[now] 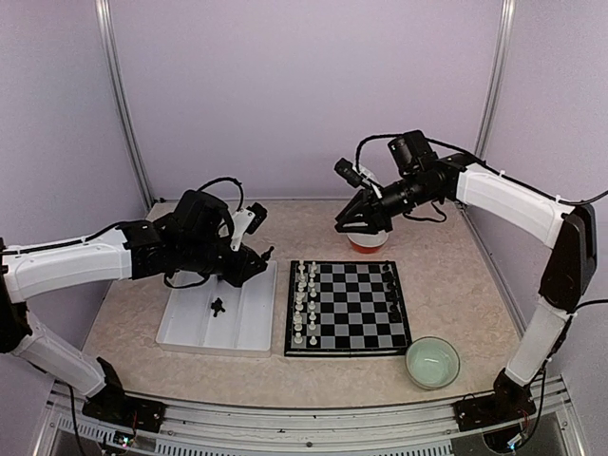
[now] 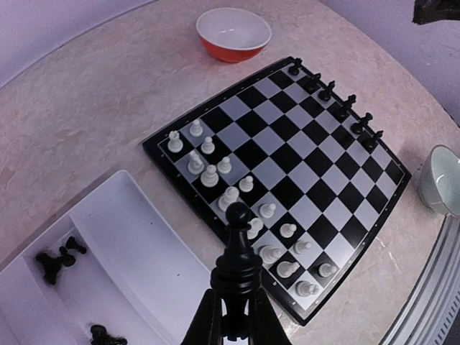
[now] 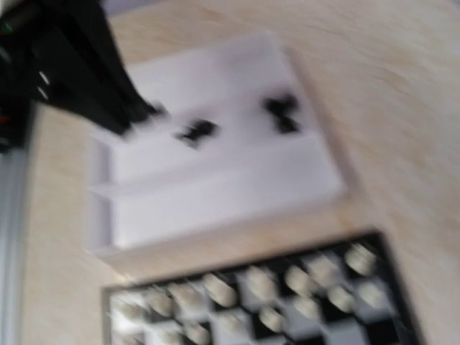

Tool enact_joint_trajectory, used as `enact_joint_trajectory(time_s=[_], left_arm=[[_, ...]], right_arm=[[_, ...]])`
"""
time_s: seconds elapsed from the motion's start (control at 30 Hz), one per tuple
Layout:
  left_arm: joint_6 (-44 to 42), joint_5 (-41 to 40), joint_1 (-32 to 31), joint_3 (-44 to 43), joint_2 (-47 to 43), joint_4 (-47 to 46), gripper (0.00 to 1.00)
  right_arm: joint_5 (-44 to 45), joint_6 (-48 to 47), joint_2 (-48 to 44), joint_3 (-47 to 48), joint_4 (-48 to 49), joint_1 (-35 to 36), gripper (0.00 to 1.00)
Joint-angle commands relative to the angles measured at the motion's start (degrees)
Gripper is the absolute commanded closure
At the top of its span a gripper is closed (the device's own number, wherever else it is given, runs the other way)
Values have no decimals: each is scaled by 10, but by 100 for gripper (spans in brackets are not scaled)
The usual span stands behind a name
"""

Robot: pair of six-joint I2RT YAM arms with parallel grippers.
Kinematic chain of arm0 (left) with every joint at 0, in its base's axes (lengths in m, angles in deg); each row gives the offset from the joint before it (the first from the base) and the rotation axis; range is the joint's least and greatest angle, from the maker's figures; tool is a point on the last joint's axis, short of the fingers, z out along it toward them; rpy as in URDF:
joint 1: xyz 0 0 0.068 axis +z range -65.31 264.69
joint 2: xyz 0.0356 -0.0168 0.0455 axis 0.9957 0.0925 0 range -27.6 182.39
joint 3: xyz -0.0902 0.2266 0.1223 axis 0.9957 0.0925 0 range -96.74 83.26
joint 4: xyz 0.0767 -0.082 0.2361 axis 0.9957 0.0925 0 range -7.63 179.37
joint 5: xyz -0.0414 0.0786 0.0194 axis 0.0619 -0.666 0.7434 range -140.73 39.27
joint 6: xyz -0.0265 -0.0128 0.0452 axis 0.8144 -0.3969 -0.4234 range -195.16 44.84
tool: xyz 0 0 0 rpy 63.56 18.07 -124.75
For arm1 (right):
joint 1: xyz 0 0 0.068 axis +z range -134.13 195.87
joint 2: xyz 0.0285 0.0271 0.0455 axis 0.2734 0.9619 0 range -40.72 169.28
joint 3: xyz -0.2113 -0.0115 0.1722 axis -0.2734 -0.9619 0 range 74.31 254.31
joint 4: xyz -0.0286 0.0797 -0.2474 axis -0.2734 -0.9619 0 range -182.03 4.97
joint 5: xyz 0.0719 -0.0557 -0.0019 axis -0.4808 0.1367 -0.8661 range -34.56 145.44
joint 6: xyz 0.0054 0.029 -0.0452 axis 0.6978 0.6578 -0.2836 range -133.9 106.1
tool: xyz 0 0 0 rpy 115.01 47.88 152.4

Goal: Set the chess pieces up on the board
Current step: Pick up the chess pile from the storage box, then pass from the left arm to the right

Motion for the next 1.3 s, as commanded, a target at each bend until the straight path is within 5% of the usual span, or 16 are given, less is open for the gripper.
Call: enact_joint_trajectory(time_s=[0.0, 0.47, 1.27], left_arm=[[1, 25, -33, -7, 4, -60, 100], [-4, 40, -80, -71, 62, -73, 100], [-3, 34, -83, -75, 80, -83, 100]], right_arm=[[-73, 45, 50, 41, -29, 46, 68], [-130, 86, 110, 72, -20, 91, 68], [-135, 75, 116, 61, -29, 95, 100]])
